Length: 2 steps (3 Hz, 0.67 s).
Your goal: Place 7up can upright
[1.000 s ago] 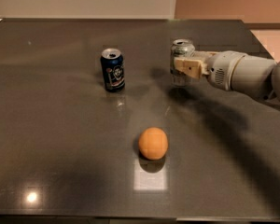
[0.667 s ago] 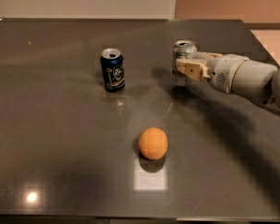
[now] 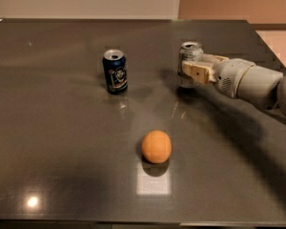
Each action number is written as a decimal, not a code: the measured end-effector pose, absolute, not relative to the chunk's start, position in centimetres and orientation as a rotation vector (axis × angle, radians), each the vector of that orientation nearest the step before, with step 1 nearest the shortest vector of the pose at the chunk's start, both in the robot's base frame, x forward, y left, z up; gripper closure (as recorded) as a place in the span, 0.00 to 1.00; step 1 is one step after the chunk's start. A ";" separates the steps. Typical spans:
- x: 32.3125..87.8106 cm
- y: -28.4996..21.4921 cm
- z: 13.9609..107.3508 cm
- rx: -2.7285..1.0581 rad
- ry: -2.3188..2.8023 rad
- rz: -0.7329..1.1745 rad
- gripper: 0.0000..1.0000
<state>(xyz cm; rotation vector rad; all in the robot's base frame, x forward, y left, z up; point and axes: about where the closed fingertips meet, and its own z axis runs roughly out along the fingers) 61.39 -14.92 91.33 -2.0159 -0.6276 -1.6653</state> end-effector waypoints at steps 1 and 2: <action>61.7 -15.5 90.6 -1.992 -0.611 -1.658 0.82; 62.0 -16.1 89.8 -1.989 -0.598 -1.648 0.59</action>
Offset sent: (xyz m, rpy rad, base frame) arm 0.0089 -0.0238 -0.0252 0.0410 0.0120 0.0060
